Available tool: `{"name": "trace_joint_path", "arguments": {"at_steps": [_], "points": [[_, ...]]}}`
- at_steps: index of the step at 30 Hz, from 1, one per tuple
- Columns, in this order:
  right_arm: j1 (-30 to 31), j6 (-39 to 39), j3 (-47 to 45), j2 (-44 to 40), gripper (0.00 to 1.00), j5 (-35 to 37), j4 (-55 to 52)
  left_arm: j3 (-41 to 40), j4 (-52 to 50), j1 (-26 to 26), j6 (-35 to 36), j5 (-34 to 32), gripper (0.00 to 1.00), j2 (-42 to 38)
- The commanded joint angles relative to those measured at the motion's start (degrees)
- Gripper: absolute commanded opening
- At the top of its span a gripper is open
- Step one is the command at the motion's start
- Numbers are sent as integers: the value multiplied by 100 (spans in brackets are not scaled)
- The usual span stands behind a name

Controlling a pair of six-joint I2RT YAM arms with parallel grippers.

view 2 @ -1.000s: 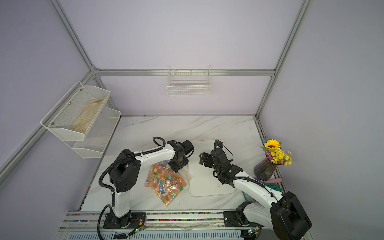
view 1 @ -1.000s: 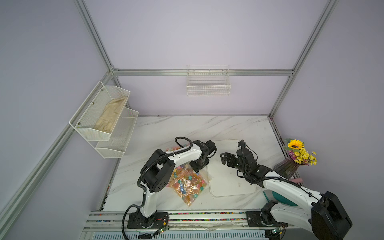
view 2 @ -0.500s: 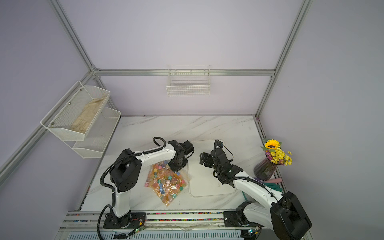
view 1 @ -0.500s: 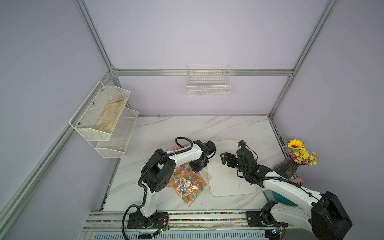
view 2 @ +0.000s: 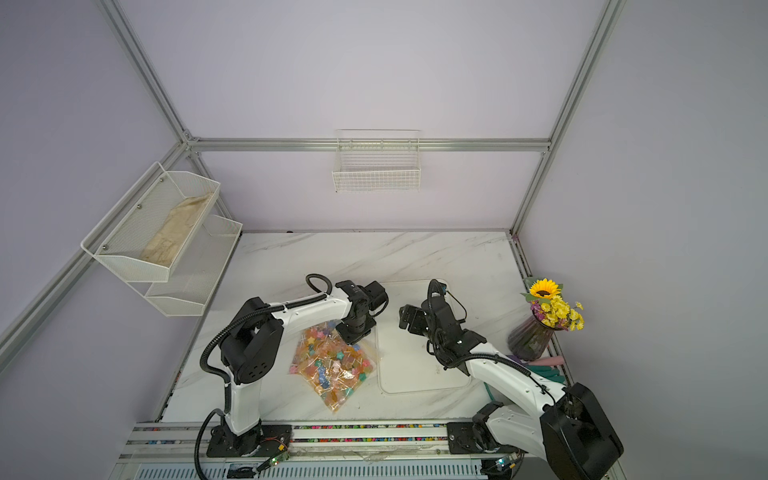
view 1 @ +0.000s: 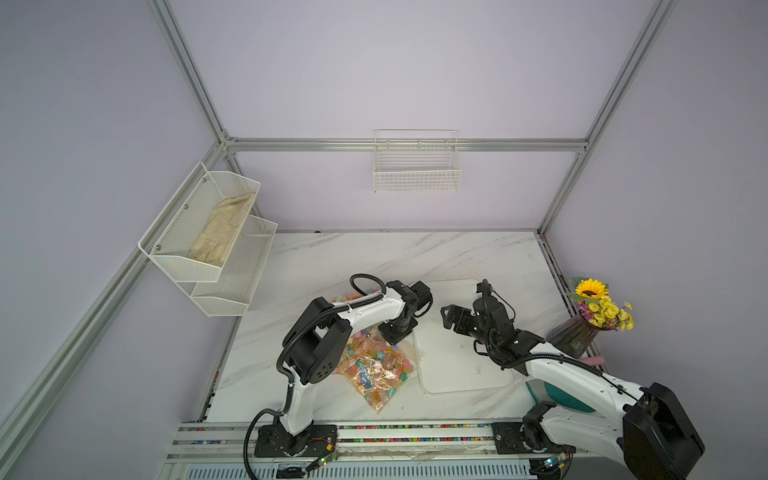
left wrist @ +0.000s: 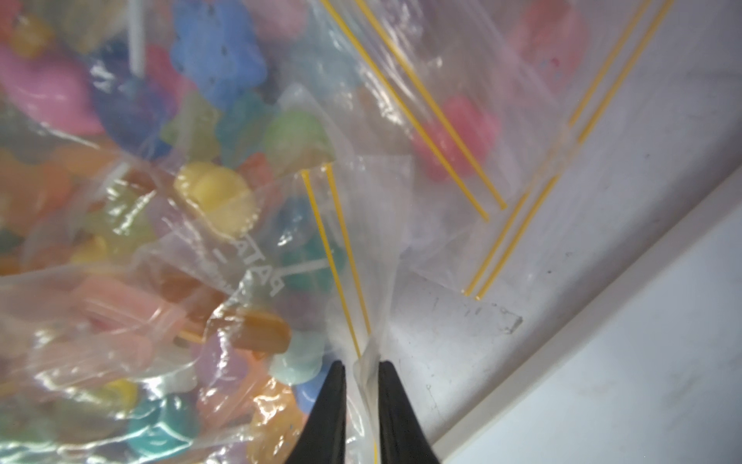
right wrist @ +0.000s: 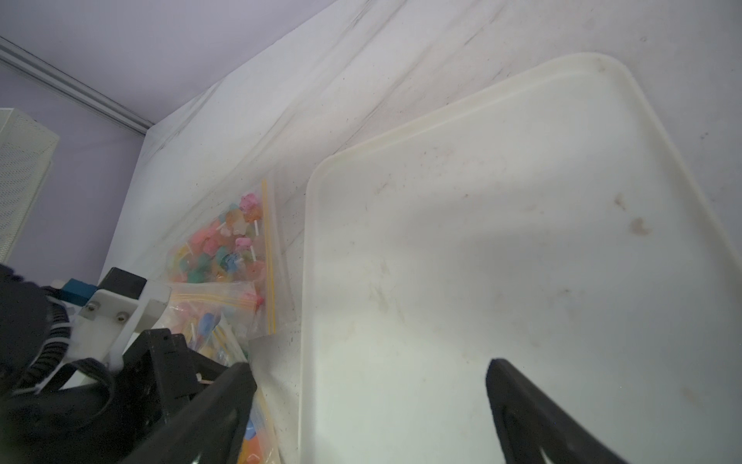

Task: Pour candies out of the ziploc bag
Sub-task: Open the ziploc bag at the center of the board.

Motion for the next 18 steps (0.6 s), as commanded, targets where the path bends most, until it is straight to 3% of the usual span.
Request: {"name": "trace_joint_path", "arguments": {"at_steps": [1, 8, 18], "points": [[-18, -50, -95, -138, 94, 75, -9, 332, -133, 33, 41, -158, 16, -72], [-18, -56, -101, -120, 94, 57, 0, 340, -136, 37, 92, -210, 29, -124], [-22, -64, -106, -127, 94, 34, 0, 332, -72, 3, 49, -158, 33, -186]]}}
